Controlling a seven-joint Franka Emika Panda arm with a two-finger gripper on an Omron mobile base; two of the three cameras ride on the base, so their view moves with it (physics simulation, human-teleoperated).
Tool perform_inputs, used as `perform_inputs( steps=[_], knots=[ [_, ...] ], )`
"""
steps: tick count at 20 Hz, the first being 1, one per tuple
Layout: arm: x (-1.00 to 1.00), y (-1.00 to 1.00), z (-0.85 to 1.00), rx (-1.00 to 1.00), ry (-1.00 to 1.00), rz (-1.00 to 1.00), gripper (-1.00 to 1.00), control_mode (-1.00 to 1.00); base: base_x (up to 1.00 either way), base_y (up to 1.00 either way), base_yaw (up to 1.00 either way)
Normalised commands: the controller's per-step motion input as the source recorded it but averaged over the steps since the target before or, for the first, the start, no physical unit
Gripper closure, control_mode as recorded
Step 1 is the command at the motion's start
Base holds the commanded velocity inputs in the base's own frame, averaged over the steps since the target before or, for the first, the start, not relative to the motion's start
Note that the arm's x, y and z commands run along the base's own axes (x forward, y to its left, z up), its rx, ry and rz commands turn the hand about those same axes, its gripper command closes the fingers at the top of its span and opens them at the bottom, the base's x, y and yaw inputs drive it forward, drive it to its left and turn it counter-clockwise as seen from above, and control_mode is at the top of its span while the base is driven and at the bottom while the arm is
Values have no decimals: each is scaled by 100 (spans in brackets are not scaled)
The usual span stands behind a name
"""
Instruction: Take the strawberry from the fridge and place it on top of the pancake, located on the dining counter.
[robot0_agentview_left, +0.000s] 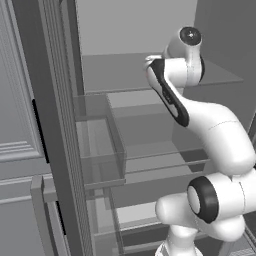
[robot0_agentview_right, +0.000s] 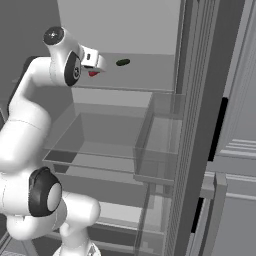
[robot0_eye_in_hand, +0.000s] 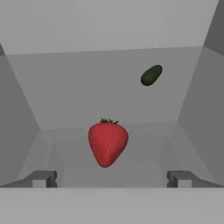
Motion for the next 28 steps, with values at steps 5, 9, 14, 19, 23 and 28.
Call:
perform_inputs(
  steps=[5, 9, 14, 19, 23, 28],
  knots=[
    [45, 1, 0, 0, 4, 0, -100, -100, 0, 0, 0],
    [29, 0, -1, 0, 5, 0, -100, -100, 0, 0, 0],
    [4, 0, -16, 0, 9, 0, -100, -100, 0, 0, 0],
    [7, 0, -31, 0, 7, 0, -100, -100, 0, 0, 0],
    [6, 0, -34, 0, 0, 0, -100, -100, 0, 0, 0],
    [25, 0, -13, 0, 0, 0, -100, -100, 0, 0, 0]
  ],
)
